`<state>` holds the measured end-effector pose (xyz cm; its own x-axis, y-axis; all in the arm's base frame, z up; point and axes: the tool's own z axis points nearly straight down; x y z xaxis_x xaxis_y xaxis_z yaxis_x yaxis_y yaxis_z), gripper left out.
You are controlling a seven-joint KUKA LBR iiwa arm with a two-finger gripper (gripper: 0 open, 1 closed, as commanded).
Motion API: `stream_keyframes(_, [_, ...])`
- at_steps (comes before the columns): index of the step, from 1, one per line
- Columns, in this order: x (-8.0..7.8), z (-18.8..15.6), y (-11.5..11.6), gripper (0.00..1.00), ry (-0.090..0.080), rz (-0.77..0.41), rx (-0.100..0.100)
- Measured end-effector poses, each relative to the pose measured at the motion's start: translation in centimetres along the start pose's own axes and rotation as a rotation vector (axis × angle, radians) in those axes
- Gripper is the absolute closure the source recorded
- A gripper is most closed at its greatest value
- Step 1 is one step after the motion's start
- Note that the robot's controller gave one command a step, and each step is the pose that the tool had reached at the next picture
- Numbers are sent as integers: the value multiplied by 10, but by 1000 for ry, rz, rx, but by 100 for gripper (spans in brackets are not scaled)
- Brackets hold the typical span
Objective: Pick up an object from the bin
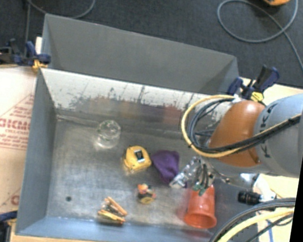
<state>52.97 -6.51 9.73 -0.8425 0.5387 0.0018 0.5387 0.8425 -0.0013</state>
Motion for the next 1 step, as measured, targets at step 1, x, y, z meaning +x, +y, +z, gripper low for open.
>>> stream_keyframes(1, [-1,-16,0,100,-3,-1,-1])
